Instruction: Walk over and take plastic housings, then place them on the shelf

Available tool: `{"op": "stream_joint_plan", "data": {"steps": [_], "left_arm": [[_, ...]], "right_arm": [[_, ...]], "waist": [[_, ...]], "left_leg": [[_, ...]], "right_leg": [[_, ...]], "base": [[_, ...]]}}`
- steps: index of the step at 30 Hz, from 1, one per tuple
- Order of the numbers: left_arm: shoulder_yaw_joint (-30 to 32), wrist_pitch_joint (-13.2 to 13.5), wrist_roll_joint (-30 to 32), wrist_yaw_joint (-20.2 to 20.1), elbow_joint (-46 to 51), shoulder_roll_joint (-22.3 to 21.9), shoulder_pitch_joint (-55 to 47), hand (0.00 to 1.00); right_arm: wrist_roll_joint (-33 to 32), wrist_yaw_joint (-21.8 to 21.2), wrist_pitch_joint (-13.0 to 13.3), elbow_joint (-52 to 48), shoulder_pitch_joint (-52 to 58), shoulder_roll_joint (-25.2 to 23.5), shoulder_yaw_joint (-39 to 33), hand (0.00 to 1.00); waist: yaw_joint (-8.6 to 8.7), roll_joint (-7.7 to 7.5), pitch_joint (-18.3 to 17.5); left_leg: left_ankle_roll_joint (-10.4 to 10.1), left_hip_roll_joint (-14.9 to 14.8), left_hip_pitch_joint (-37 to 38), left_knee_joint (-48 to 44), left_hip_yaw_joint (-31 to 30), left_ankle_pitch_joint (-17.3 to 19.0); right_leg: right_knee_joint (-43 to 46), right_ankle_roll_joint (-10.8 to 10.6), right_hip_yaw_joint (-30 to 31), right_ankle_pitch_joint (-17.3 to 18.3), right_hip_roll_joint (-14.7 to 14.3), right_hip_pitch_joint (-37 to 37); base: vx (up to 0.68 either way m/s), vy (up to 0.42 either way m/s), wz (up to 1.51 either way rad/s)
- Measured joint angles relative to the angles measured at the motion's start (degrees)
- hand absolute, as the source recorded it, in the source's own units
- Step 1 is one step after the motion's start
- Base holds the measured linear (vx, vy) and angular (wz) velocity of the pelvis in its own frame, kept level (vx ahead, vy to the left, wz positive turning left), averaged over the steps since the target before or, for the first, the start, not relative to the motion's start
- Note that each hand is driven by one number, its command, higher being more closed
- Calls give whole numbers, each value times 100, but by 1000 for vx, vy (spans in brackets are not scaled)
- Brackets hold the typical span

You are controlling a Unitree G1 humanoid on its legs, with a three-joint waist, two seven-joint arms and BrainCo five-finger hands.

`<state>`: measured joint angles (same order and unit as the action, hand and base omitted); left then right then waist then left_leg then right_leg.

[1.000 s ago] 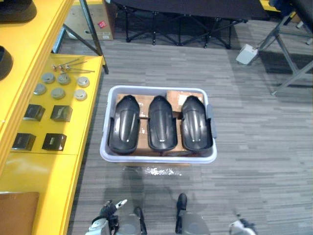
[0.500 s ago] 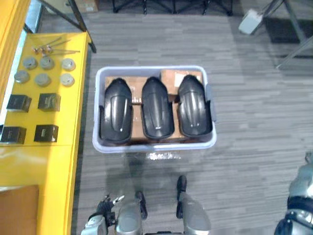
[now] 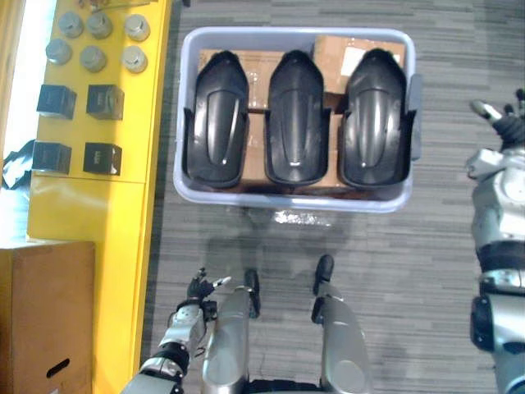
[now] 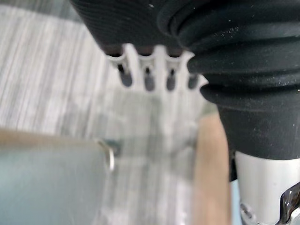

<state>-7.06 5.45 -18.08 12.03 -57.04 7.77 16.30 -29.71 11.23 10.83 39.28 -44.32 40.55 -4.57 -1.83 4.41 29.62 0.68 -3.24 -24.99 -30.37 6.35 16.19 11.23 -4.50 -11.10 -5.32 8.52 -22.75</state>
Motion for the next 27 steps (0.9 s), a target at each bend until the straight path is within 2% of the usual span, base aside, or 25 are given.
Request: {"op": "stream_joint_plan", "data": {"steps": [5, 13, 20, 22, 24, 27], "left_arm": [[1, 85, 20, 328, -81, -192, -13, 0], [-15, 320, 36, 412, -168, -210, -33, 0], [-101, 447, -167, 78, -161, -271, -35, 0], [-112, 445, -193, 9, -161, -376, -35, 0], [-304, 445, -213, -9, -160, -433, -68, 0], [-311, 441, -215, -4, -161, -407, -74, 0]], "right_arm": [[27, 11, -383, 164, -5, -21, 252, 0], [133, -17, -958, 593, -67, -153, 381, 0], [259, -137, -1073, 928, -210, -170, 379, 0], [357, -150, -1075, 983, -254, -167, 382, 0], [365, -158, -1070, 1153, -415, -166, 383, 0], [473, -158, -1069, 1165, -542, -106, 382, 0]], "waist": [[-57, 3, 0], [-60, 19, -10], [-58, 50, -19], [-71, 145, -11], [-79, 305, -16], [-111, 373, -47]], "left_leg": [[-5, 39, -29, 92, -67, -88], [-30, 86, -126, 202, -91, -218], [-41, 186, -118, 393, -172, -414], [-41, 190, -137, 390, -236, -415], [-28, 215, -160, 388, -268, -422], [-21, 225, -253, 380, -247, -426]], "right_leg": [[22, 1, -30, -1, 40, -36], [32, 4, -48, -25, 76, -163], [32, 14, -173, -18, 164, -164], [58, 19, -223, -14, 188, -162], [119, 26, -279, -3, 235, -175], [227, 34, -263, 3, 261, -326]], "base": [[-52, -17, 9], [-23, -6, 3], [2, -5, 11], [-13, 10, 15], [-26, 32, 14], [-39, 17, 0]]}}
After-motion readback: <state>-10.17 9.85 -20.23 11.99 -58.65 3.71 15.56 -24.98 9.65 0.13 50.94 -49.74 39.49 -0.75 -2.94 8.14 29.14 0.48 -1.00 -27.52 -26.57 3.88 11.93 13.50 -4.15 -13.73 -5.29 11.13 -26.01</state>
